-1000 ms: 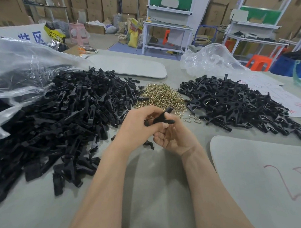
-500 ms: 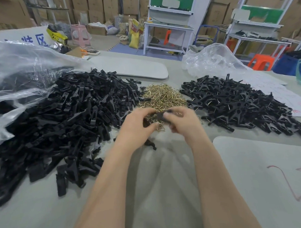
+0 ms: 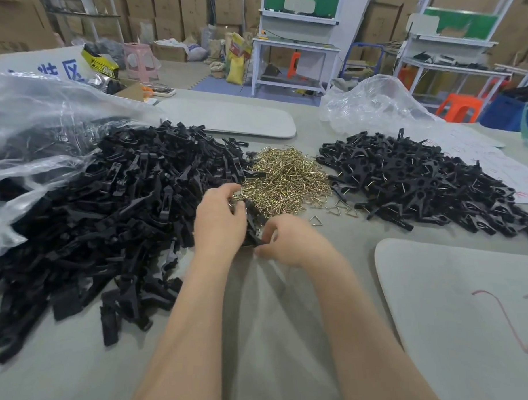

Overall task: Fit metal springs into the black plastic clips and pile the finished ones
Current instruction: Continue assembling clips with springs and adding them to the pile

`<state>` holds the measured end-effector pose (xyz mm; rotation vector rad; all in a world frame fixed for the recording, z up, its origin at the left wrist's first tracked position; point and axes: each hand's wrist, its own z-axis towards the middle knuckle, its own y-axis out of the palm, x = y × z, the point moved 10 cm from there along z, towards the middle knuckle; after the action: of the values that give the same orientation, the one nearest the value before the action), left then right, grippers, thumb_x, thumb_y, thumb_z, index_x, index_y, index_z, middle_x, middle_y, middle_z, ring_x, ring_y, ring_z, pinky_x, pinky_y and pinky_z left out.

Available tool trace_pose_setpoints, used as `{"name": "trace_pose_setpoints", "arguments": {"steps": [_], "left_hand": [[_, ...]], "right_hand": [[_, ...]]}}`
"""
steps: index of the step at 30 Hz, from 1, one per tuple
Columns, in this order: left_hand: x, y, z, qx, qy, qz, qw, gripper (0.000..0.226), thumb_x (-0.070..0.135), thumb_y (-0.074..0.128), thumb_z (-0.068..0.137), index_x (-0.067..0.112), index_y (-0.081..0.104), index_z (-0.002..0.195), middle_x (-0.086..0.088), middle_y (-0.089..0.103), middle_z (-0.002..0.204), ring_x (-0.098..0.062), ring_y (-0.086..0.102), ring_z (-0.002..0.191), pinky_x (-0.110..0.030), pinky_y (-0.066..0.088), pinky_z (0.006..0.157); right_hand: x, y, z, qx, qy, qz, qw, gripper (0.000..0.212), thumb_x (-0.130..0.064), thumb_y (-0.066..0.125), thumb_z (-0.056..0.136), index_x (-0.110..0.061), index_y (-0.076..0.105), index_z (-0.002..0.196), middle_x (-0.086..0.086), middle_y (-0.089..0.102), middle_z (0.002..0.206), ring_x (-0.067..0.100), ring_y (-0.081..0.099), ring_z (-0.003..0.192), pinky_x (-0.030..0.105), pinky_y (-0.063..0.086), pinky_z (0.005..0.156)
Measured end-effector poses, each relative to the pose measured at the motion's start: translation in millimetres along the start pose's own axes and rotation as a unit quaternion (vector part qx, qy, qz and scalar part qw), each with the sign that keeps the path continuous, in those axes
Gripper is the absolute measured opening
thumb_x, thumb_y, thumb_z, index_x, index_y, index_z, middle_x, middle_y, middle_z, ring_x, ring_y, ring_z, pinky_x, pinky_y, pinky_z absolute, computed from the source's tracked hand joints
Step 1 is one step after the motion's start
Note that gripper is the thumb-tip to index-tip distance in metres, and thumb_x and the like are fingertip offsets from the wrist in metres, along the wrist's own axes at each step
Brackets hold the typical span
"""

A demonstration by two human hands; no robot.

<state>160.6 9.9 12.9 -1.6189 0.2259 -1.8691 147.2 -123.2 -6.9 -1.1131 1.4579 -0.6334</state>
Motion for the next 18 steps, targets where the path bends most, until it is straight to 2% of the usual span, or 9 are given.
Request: {"name": "trace_pose_setpoints", "arguments": {"steps": [2, 4, 5, 7, 9, 11, 12, 14, 18], "left_hand": [[2, 19, -3, -0.05, 0.029, 0.098, 0.993, 0.039, 0.019, 0.051, 0.095, 0.03, 0.052, 0.133, 0.0, 0.048, 0.137, -0.025, 0.041, 0.124, -0.039, 0.036, 0.104], [3, 30, -5, -0.069, 0.05, 0.189, 0.978, 0.04, 0.022, 0.046, 0.097, 0.036, 0.049, 0.135, 0.004, 0.04, 0.145, -0.026, 0.03, 0.131, -0.041, 0.023, 0.111], [2, 34, -6, -0.071, 0.055, 0.22, 0.971, 0.038, 0.025, 0.044, 0.098, 0.039, 0.049, 0.133, 0.005, 0.038, 0.146, -0.026, 0.026, 0.132, -0.042, 0.017, 0.112], [2, 39, -6, -0.072, 0.059, 0.245, 0.965, 0.033, 0.029, 0.043, 0.098, 0.041, 0.053, 0.127, 0.008, 0.041, 0.143, -0.025, 0.027, 0.131, -0.042, 0.014, 0.11], [3, 37, -6, -0.052, 0.056, 0.235, 0.969, 0.021, 0.034, 0.047, 0.096, 0.038, 0.059, 0.113, 0.008, 0.051, 0.13, -0.024, 0.035, 0.124, -0.041, 0.018, 0.104], [6, 30, -6, -0.018, 0.049, 0.225, 0.973, 0.011, 0.041, 0.054, 0.092, 0.032, 0.059, 0.097, 0.007, 0.059, 0.112, -0.023, 0.044, 0.113, -0.039, 0.022, 0.095], [6, 26, -6, -0.007, 0.044, 0.225, 0.973, 0.013, 0.043, 0.057, 0.09, 0.03, 0.058, 0.092, 0.006, 0.06, 0.104, -0.022, 0.047, 0.107, -0.039, 0.023, 0.091], [6, 25, -7, 0.002, 0.036, 0.229, 0.973, 0.017, 0.044, 0.06, 0.088, 0.028, 0.054, 0.088, 0.006, 0.062, 0.097, -0.021, 0.049, 0.102, -0.037, 0.022, 0.087], [13, 25, -10, 0.01, 0.045, 0.201, 0.979, 0.016, 0.034, 0.062, 0.089, 0.029, 0.052, 0.1, 0.009, 0.061, 0.106, -0.02, 0.043, 0.113, -0.035, 0.017, 0.086]], "right_hand": [[8, -13, 0, 0.012, 0.009, -0.016, 1.0, 0.017, -0.027, 0.069, 0.084, -0.015, 0.067, 0.096, 0.001, 0.062, 0.085, 0.017, 0.059, 0.077, 0.027, 0.048, 0.066], [24, -25, 0, 0.014, 0.028, -0.002, 1.0, 0.009, -0.027, 0.068, 0.086, -0.019, 0.067, 0.089, -0.006, 0.059, 0.073, 0.008, 0.054, 0.063, 0.02, 0.041, 0.053], [32, -31, 2, 0.028, 0.036, 0.025, 0.999, 0.006, -0.026, 0.068, 0.086, -0.021, 0.066, 0.087, -0.009, 0.058, 0.069, 0.004, 0.052, 0.059, 0.019, 0.037, 0.05], [45, -39, 8, 0.092, 0.052, 0.127, 0.986, 0.006, -0.019, 0.066, 0.086, -0.02, 0.06, 0.087, -0.006, 0.06, 0.067, 0.006, 0.052, 0.057, 0.021, 0.043, 0.056], [58, -36, 14, 0.161, 0.065, 0.312, 0.934, 0.013, -0.005, 0.059, 0.085, -0.012, 0.057, 0.097, 0.003, 0.063, 0.069, 0.012, 0.055, 0.058, 0.03, 0.05, 0.064], [59, -23, 20, 0.18, 0.056, 0.475, 0.86, 0.016, 0.001, 0.055, 0.087, -0.007, 0.054, 0.101, 0.008, 0.063, 0.074, 0.012, 0.056, 0.057, 0.024, 0.052, 0.059], [58, -17, 23, 0.18, 0.05, 0.513, 0.838, 0.014, -0.003, 0.058, 0.089, -0.006, 0.054, 0.101, 0.008, 0.064, 0.075, 0.011, 0.057, 0.058, 0.02, 0.052, 0.058], [58, -13, 27, 0.188, 0.041, 0.531, 0.825, 0.015, -0.02, 0.063, 0.09, -0.01, 0.054, 0.096, 0.006, 0.065, 0.078, 0.01, 0.059, 0.059, 0.019, 0.053, 0.058], [56, -14, 28, 0.186, 0.03, 0.535, 0.823, 0.029, -0.041, 0.064, 0.087, -0.015, 0.054, 0.092, 0.003, 0.067, 0.08, 0.006, 0.056, 0.054, 0.021, 0.05, 0.054]]}}
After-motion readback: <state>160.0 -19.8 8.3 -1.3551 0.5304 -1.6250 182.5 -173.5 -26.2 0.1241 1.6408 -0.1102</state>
